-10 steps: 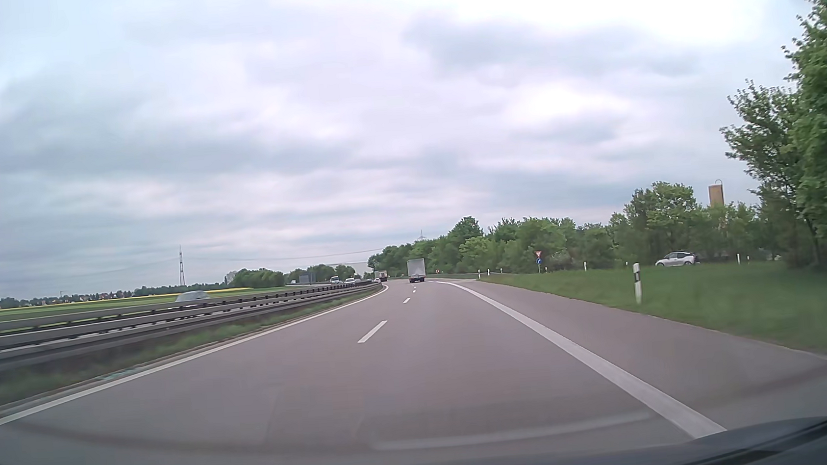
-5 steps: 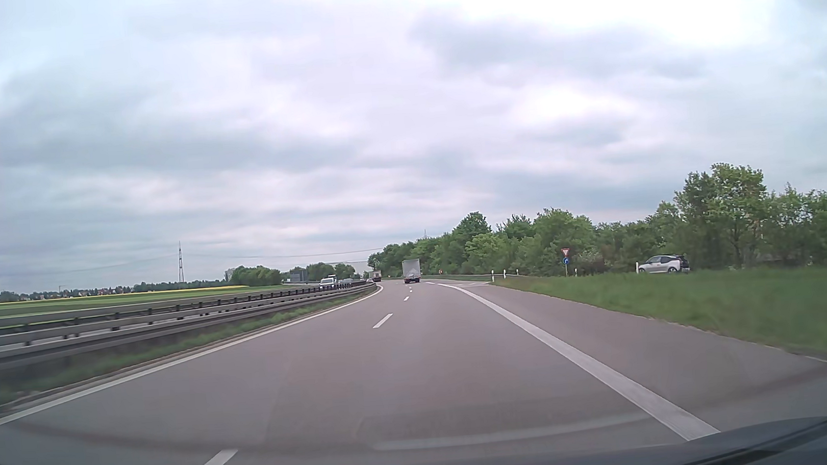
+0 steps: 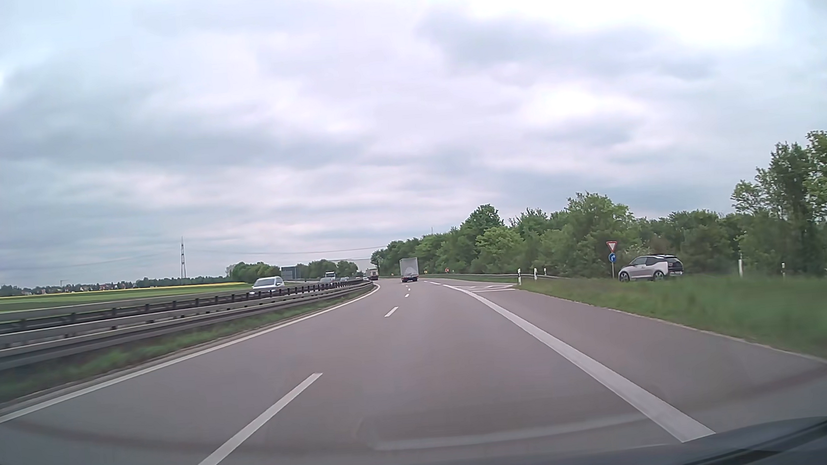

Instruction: Follow the waypoints while adhering to traffic rules and regulations

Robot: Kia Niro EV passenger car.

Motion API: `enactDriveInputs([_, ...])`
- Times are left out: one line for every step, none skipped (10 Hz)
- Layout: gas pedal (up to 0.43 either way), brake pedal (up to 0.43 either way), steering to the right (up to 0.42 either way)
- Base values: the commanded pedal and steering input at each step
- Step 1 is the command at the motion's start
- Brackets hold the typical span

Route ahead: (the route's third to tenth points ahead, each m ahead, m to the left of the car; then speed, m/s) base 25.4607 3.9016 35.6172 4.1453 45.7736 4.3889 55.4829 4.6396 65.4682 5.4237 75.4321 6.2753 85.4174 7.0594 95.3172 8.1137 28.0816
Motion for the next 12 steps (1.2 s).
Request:
enactDriveInputs([0.15, 0.0, -0.006])
enactDriveInputs([0.15, 0.0, -0.006])
enactDriveInputs([0.15, 0.0, -0.006])
enactDriveInputs([0.15, 0.0, -0.006])
enactDriveInputs([0.15, 0.0, -0.006])
enactDriveInputs([0.15, 0.0, -0.007])
enactDriveInputs([0.15, 0.0, -0.007])
enactDriveInputs([0.15, 0.0, -0.007])
enactDriveInputs([0.15, 0.0, -0.009])
enactDriveInputs([0.15, 0.0, -0.01])
enactDriveInputs([0.15, 0.0, -0.011])
enactDriveInputs([0.15, 0.0, -0.011])
